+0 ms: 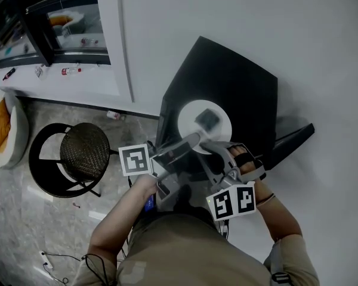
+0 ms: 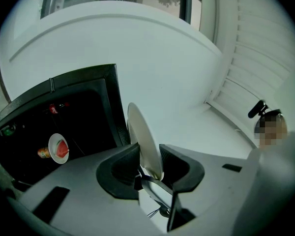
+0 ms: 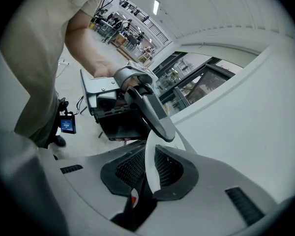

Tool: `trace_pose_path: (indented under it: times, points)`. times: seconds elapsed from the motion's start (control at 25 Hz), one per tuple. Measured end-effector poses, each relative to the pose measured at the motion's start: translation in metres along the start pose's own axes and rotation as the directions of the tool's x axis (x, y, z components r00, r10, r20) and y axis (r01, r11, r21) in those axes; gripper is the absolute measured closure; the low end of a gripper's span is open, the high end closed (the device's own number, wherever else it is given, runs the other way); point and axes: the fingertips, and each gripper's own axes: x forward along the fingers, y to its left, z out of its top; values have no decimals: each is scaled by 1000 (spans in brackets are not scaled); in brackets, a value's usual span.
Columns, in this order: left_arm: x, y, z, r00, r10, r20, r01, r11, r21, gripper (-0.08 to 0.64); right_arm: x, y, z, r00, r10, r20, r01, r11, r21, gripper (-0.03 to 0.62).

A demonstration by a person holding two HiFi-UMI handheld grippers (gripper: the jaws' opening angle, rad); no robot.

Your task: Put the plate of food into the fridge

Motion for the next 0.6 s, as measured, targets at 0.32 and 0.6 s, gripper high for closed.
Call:
trace_pose_path:
  times: [0.32,0.6]
  points:
    - [-11,-3,-1,999,8,31,-7,999,-37,460,0,8,9,1000,12,19,-12,1000,-7,534]
    - [-16,-5,-3,997,10,73,-3,996,-90,468,-2,11,12,999,36,28,-34,998,-44,532]
